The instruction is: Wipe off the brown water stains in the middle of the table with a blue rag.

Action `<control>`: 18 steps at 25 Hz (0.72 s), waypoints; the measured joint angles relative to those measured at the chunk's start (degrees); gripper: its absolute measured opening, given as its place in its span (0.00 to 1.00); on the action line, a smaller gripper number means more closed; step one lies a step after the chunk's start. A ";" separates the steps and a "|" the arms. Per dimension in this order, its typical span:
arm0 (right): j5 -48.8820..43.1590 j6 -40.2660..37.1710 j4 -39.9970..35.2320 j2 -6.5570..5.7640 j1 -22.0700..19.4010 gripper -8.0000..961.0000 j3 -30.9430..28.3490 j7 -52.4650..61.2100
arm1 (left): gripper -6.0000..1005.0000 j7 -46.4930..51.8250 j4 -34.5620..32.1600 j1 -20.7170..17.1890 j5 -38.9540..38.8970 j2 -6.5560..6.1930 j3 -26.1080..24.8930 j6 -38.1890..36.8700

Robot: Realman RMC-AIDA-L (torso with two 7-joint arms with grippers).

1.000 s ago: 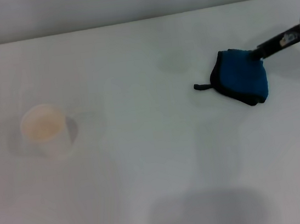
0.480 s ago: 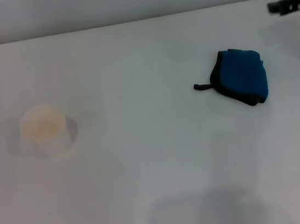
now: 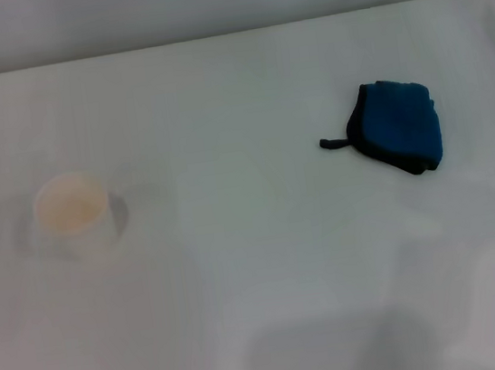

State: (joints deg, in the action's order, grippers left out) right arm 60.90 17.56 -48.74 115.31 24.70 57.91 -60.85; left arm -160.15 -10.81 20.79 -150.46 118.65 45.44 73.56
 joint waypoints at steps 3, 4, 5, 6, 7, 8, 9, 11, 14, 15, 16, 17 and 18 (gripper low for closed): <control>6.70 -3.35 2.36 -0.01 -0.03 0.46 0.00 -7.14 | 0.86 -0.01 0.00 -0.09 -0.02 0.00 0.01 -0.41; 9.22 -4.11 3.13 0.00 -0.04 0.46 -0.01 -9.71 | 0.86 -0.01 0.00 -0.03 0.01 0.00 0.05 -0.74; 11.77 -4.64 3.89 0.00 -0.04 0.46 -0.08 -12.51 | 0.86 0.00 -0.02 0.05 0.06 0.00 0.11 -1.08; 14.13 -4.92 4.49 0.00 -0.05 0.46 -0.16 -15.07 | 0.86 0.01 -0.02 0.16 0.10 0.00 0.20 -1.35; 16.84 -5.07 5.11 0.00 -0.05 0.46 -0.30 -17.99 | 0.86 0.02 -0.03 0.22 0.12 0.00 0.24 -1.52; 19.68 -5.09 5.82 0.00 -0.06 0.46 -0.42 -20.84 | 0.86 0.03 -0.03 0.29 0.14 0.00 0.27 -1.67; 22.64 -5.04 6.44 -0.01 -0.06 0.46 -0.52 -23.56 | 0.86 0.04 -0.03 0.33 0.14 0.00 0.27 -1.80; 27.52 -4.76 7.16 -0.09 -0.10 0.46 -0.64 -28.06 | 0.86 0.09 -0.03 0.35 0.16 0.00 0.27 -2.04; 32.99 -3.06 8.22 -0.14 -0.16 0.46 -2.02 -34.78 | 0.86 0.11 -0.01 0.36 0.17 0.01 0.27 -2.13; 34.68 -1.21 8.90 -0.14 -0.14 0.46 -3.56 -37.55 | 0.86 0.10 0.00 0.41 0.19 0.04 0.26 -2.25; 36.19 1.06 9.59 -0.14 -0.04 0.46 -5.42 -39.92 | 0.86 0.10 0.00 0.49 0.22 0.09 0.26 -2.45; 37.92 3.86 10.64 -0.13 0.07 0.46 -8.17 -43.36 | 0.86 0.10 0.00 0.62 0.23 0.11 0.26 -2.62; 40.44 7.91 12.43 -0.14 0.31 0.46 -11.30 -47.45 | 0.86 0.10 0.00 0.72 0.26 0.14 0.27 -2.75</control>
State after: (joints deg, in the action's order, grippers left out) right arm 101.34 25.46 -36.31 115.17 25.01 46.62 -108.30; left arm -160.05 -10.80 21.50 -150.20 118.80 45.71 70.80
